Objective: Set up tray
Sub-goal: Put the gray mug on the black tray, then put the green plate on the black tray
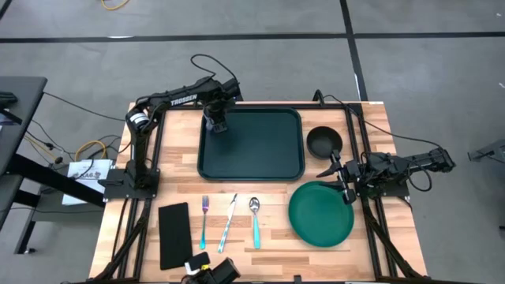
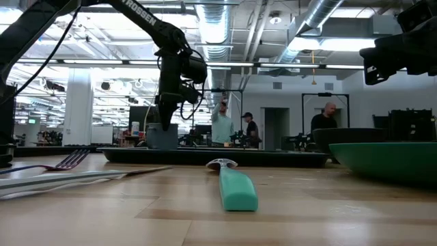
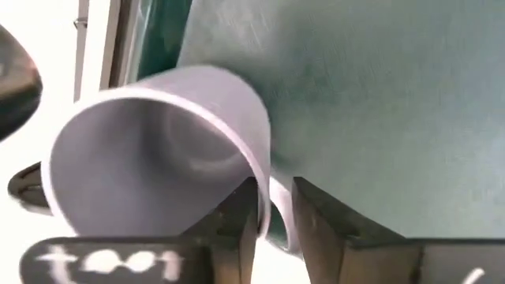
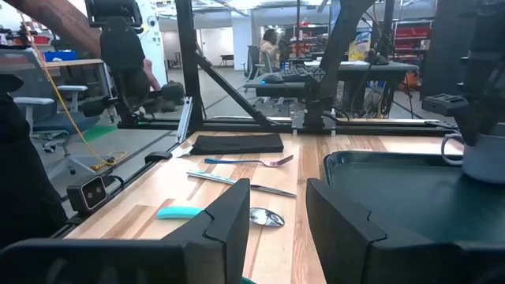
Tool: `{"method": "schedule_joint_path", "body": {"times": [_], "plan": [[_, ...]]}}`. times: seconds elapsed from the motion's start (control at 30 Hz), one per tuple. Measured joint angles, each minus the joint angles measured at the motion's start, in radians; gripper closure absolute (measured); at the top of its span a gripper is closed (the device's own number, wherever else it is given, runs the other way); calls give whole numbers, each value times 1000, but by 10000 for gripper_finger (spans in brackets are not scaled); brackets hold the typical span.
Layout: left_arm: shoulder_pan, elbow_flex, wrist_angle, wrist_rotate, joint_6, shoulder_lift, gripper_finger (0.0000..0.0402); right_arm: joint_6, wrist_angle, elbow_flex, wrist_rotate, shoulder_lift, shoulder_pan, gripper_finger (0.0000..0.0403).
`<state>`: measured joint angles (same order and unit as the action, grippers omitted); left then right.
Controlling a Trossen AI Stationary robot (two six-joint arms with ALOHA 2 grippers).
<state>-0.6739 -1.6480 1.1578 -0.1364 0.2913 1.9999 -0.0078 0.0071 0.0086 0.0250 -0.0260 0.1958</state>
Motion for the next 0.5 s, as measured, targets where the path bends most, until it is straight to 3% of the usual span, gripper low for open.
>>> {"method": "schedule_joint_path", "body": {"times": [0.17, 0.4, 0.5], "plan": [[0, -80, 49, -8, 0, -2, 312, 0, 0, 0, 0, 0, 0, 285], [0, -302, 134, -6, -46, -3, 301, 0, 0, 0, 0, 0, 0, 285], [0, -423, 191, 101, -98, -3, 301, 0, 0, 0, 0, 0, 0, 285]]}}
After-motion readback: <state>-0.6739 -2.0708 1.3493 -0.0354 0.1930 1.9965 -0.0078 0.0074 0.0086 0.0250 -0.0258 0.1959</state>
